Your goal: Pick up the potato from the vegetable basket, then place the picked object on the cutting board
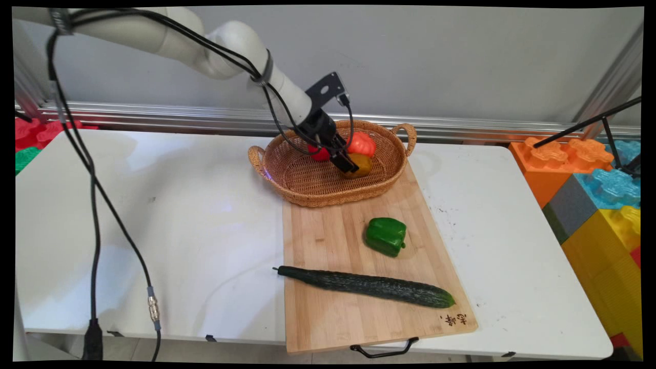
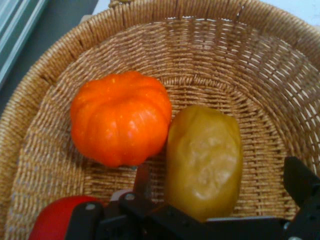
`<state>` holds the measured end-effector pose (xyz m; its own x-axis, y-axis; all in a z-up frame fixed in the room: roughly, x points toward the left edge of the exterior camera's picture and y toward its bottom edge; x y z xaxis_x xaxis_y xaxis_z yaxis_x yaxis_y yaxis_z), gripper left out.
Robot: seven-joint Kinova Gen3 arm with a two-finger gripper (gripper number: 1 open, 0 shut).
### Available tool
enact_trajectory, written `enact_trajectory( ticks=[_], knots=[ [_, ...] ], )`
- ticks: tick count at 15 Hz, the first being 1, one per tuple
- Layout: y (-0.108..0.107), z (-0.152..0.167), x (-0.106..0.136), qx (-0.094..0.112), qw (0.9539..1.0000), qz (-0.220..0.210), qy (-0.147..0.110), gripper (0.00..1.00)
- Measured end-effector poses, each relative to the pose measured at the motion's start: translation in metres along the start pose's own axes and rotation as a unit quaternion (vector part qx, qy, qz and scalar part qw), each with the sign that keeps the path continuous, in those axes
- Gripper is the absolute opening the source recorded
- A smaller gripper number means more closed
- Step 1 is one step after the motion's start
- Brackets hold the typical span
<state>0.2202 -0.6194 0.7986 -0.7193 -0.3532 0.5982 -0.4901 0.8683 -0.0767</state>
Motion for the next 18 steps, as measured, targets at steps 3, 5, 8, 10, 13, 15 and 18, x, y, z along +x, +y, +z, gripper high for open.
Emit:
enact_trajectory(
  ticks=[3,5,8,10,13,15,18],
  knots=[
    [-0.001,0.017,-0.001,-0.004,1.0000,-0.003,-0.001,1.00],
    [-0.002,0.024,-0.001,-0.005,1.0000,-0.002,-0.003,1.00],
    [-0.003,0.030,-0.002,-0.004,1.0000,0.006,-0.006,0.00],
    [-0.004,0.030,-0.004,-0.001,0.9999,0.011,-0.010,0.00],
    [-0.005,0.026,-0.006,-0.002,0.9998,0.017,-0.012,0.00],
    [-0.004,0.019,-0.005,-0.010,0.9997,0.019,-0.007,0.00],
    [-0.003,-0.002,0.004,-0.028,0.9991,0.026,0.019,0.00]
  ],
)
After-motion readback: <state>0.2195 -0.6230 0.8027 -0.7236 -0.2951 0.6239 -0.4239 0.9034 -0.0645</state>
